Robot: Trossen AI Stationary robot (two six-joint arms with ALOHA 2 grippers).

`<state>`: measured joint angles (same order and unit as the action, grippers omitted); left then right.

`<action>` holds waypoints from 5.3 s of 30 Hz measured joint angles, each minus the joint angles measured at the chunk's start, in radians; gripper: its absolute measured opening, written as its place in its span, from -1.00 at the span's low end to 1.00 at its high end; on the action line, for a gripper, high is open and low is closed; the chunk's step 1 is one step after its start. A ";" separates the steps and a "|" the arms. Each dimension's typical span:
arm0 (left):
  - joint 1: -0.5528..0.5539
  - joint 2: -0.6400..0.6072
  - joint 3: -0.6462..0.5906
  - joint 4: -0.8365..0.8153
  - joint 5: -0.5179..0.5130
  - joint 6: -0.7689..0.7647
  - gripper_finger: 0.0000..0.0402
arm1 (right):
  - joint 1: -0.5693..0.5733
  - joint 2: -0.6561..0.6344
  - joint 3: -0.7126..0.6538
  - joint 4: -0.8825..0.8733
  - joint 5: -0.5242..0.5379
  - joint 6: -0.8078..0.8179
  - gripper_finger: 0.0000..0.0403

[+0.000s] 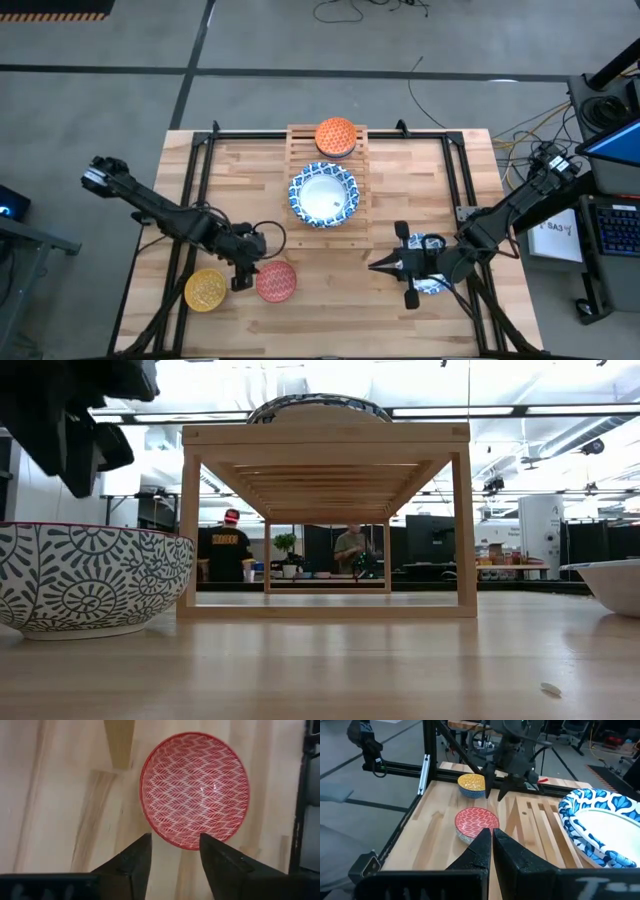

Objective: Place and stack bowls onto a shelf
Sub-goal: Stack the red bowl on top of the orange bowl on the shelf

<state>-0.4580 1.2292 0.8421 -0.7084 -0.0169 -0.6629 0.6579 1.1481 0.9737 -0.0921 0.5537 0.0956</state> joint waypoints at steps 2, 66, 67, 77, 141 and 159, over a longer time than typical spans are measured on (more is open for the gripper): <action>0.000 0.016 0.000 0.001 -0.030 -0.003 -0.17 | 0.000 0.000 0.000 -0.001 0.000 0.000 -0.96; 0.345 -0.077 0.499 -0.033 -0.185 0.404 -1.00 | 0.014 0.000 -0.124 -0.001 -0.011 0.035 -0.96; 0.376 -0.058 0.534 -0.063 -0.184 0.410 -1.00 | 0.014 0.000 -0.124 -0.001 -0.011 0.034 -0.96; 0.568 0.155 0.851 -0.283 -0.183 0.530 -1.00 | 0.014 0.000 -0.124 -0.003 -0.011 0.024 -0.96; 0.943 0.636 1.281 -0.324 -0.093 0.698 -0.95 | 0.014 0.000 -0.123 -0.008 -0.011 0.016 -0.96; 0.943 0.636 1.275 -0.291 -0.093 0.679 -0.87 | 0.014 0.000 -0.123 -0.008 -0.011 0.016 -0.96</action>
<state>0.4850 1.8648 2.1170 -0.9993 -0.1103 0.0159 0.6720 1.1481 0.8505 -0.1005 0.5426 0.1116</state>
